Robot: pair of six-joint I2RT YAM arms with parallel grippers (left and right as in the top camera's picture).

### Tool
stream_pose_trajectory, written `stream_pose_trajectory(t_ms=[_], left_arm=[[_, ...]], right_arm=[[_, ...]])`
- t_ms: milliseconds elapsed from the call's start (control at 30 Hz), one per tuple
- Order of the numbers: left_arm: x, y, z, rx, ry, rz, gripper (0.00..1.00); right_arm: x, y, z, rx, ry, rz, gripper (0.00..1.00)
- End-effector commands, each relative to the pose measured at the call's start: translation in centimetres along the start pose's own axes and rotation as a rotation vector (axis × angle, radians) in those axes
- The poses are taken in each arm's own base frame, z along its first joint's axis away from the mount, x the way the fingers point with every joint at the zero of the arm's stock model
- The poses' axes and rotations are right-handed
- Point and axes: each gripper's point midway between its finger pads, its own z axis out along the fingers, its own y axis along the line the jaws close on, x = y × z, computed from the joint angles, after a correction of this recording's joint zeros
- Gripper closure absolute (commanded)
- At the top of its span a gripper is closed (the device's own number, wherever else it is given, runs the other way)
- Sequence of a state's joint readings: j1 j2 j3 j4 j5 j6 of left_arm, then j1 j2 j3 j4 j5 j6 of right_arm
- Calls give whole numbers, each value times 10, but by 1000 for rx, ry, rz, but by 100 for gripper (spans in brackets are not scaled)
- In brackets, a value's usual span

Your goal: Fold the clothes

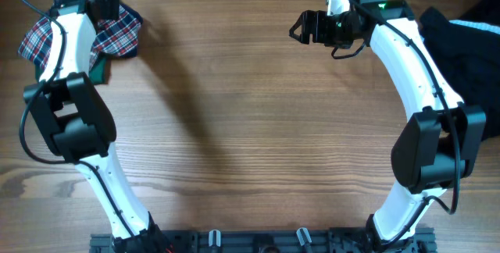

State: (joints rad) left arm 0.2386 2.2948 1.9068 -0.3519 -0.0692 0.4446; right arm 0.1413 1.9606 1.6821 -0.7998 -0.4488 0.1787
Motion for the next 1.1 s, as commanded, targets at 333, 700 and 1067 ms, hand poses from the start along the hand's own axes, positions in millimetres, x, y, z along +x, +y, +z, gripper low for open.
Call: stream_pose_trajectory(t_ms=[333, 700, 1067], left_arm=[[3, -5, 27, 22, -46, 11, 64], [-6, 3, 26, 2, -85, -20, 86], [2, 10, 30, -7, -72, -30, 65]], right_arm=[[-5, 5, -2, -25, -15, -1, 11], [-6, 5, -2, -26, -17, -2, 11], [-4, 5, -2, -26, -12, 0, 11]])
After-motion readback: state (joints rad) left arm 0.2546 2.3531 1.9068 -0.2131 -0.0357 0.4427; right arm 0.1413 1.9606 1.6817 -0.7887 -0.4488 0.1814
